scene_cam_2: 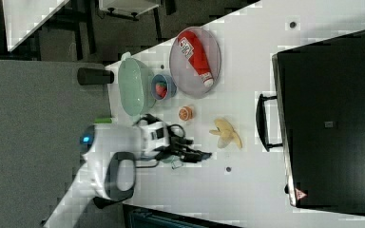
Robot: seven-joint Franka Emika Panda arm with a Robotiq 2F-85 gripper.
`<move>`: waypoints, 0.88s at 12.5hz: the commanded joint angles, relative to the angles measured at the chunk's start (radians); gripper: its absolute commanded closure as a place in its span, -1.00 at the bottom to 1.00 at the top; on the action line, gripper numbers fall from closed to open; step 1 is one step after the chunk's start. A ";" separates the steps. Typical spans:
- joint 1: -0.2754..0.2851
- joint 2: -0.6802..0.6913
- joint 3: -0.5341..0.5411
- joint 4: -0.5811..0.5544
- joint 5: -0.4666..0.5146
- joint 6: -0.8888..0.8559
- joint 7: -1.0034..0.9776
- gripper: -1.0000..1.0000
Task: Pick Banana and place it in mug.
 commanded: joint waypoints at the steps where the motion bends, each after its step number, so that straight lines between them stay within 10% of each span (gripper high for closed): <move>1: -0.012 0.023 0.016 0.026 -0.001 0.133 -0.296 -1.00; 11: -0.011 0.347 0.014 0.006 -0.001 0.465 -0.370 -1.00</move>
